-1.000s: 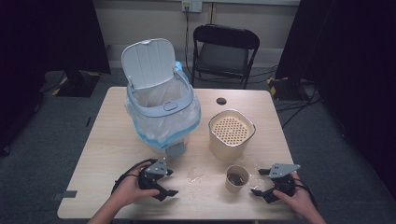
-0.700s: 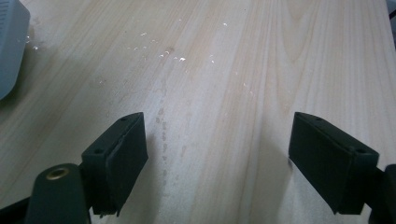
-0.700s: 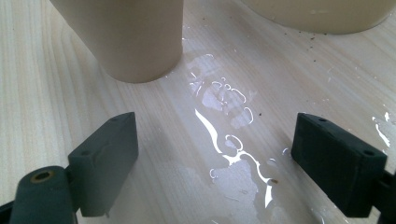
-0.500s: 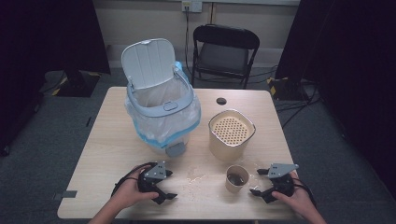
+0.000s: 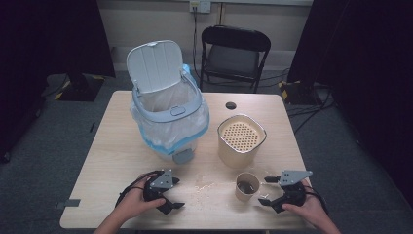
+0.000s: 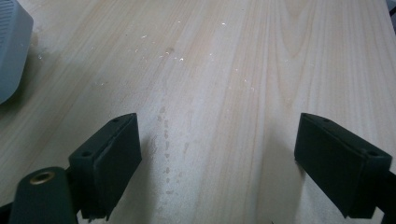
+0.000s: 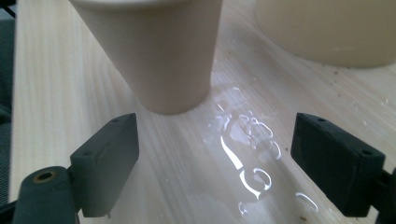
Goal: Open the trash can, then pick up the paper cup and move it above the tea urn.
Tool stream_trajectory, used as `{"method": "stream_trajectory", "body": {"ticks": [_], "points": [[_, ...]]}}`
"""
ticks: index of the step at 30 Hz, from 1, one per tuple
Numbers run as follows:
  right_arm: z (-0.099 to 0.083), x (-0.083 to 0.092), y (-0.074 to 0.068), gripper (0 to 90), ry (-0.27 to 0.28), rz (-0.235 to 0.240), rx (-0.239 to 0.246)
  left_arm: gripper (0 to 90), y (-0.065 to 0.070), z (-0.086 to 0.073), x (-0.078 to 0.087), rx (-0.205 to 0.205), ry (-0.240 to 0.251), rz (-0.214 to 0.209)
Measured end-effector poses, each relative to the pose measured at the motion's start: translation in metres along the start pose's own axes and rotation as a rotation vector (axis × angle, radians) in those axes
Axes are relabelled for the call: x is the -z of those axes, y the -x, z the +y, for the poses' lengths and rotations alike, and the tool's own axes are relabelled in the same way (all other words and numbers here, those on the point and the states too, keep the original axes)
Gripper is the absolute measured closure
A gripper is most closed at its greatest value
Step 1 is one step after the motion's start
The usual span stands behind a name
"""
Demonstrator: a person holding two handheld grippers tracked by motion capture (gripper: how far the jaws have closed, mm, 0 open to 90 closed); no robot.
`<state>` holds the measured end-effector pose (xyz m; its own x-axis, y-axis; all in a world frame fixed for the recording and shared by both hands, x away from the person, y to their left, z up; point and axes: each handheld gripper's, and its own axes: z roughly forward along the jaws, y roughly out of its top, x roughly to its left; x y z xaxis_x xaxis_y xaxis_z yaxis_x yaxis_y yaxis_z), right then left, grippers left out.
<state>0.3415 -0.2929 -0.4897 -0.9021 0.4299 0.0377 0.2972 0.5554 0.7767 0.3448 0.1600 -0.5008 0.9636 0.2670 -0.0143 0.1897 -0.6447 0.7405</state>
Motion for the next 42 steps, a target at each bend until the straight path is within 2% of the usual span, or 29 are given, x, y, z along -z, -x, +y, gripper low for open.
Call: {"method": "stream_trajectory", "body": {"ticks": [5,11,15,16,25,31,38,42], "points": [[0.004,-0.001,-0.003,14.6,0.035,0.034,0.000,13.6,0.000,0.000,0.000,0.000,-0.001,0.000],[0.008,-0.006,-0.008,14.6,0.042,0.075,0.017,13.6,0.000,0.000,0.000,0.002,0.000,0.001],[0.008,-0.008,-0.008,14.6,0.066,0.094,0.004,13.5,0.000,0.000,0.000,0.004,-0.001,0.001],[0.008,-0.009,-0.008,14.6,0.087,0.108,-0.008,13.5,0.000,0.000,0.000,0.001,-0.002,0.000],[0.013,-0.017,-0.010,14.6,0.127,0.138,0.001,13.4,0.000,0.000,0.000,0.003,0.003,0.000],[0.012,-0.022,-0.009,14.7,0.169,0.148,-0.023,13.3,0.001,0.000,-0.001,0.006,0.004,0.000],[0.014,-0.023,-0.009,14.7,0.240,0.144,-0.023,13.2,0.001,0.000,-0.001,0.006,0.003,0.001],[0.015,-0.025,-0.009,14.8,0.256,0.137,-0.010,13.2,0.001,0.000,-0.001,0.008,0.004,0.001]]}}
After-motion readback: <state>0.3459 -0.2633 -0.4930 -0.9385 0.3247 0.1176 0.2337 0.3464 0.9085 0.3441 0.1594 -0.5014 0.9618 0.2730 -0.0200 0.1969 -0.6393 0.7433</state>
